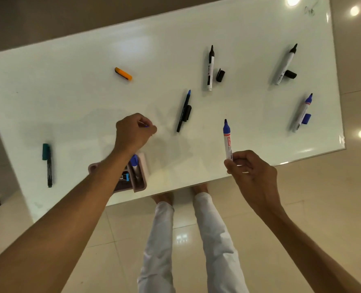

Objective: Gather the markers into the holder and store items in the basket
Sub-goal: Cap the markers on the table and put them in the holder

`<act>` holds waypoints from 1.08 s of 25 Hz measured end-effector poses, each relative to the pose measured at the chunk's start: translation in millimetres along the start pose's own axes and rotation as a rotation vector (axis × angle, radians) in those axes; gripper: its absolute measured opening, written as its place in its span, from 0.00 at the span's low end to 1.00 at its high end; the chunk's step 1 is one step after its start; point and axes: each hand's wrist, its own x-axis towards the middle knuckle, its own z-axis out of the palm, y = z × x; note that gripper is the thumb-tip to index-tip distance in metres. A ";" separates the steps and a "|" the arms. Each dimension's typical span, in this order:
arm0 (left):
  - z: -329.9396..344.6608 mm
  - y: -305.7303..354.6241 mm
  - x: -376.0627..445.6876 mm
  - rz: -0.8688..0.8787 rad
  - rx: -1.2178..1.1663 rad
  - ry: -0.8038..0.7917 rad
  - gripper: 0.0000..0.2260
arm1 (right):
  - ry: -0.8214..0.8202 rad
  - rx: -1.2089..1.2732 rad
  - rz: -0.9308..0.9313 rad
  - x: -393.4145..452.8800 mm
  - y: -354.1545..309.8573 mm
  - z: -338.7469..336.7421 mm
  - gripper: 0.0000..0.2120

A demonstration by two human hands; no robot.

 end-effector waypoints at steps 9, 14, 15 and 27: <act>-51.4 8.2 -49.8 -0.338 -1.047 -0.079 0.07 | -0.247 -0.143 -0.247 -11.0 -50.5 37.1 0.06; -53.7 -36.4 -86.0 -0.228 -0.932 -0.098 0.11 | -0.319 -0.195 -0.315 -21.5 -64.0 65.9 0.06; -54.1 -44.4 -91.7 -0.205 -0.914 -0.096 0.12 | -0.332 -0.212 -0.326 -24.4 -64.8 71.7 0.06; -72.7 -98.6 -120.9 -0.088 -0.628 -0.196 0.16 | -0.422 -0.396 -0.540 -57.6 -86.8 124.2 0.06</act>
